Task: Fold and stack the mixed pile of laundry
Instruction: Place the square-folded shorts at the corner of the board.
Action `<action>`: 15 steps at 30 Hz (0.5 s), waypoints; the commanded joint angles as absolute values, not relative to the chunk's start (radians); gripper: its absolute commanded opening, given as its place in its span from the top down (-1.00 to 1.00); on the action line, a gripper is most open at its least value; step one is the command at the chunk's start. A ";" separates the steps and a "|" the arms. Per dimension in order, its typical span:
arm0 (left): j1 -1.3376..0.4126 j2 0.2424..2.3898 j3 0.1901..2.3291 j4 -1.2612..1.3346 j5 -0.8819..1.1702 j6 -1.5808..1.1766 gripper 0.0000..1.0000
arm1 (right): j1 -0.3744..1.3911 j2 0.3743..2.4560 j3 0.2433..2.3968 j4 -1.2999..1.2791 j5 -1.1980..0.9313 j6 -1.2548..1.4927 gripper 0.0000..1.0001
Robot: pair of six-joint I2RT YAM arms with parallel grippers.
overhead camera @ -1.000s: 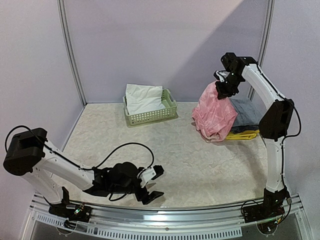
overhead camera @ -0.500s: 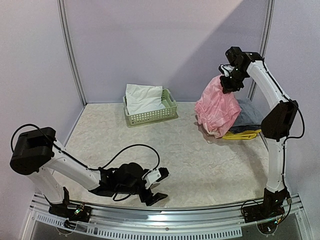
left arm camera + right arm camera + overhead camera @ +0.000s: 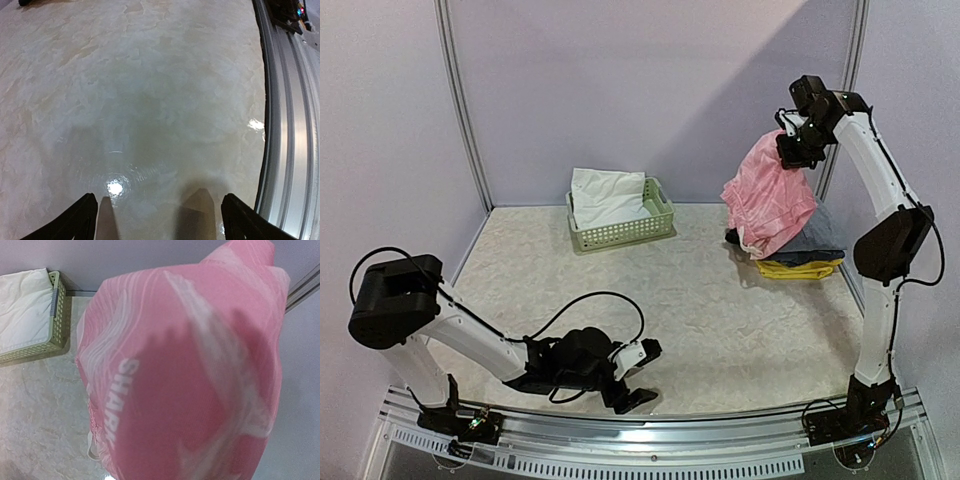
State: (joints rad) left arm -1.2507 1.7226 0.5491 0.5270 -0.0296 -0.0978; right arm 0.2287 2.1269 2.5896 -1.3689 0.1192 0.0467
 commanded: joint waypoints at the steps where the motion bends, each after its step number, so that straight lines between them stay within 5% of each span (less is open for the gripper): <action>1: -1.241 1.743 0.558 0.542 -0.027 -0.100 -0.75 | 0.188 2.150 2.557 -1.332 0.143 0.032 1.00; 15: -1.241 1.796 0.587 0.533 -0.031 -0.119 -0.74 | 0.103 2.272 2.522 -1.255 0.177 -0.117 1.00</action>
State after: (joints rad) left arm -1.2507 1.7653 0.5613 0.5373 -0.0338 -0.1062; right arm 0.1219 2.2333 2.5309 -1.3014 0.1310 -0.0479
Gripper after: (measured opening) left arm 0.869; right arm 0.025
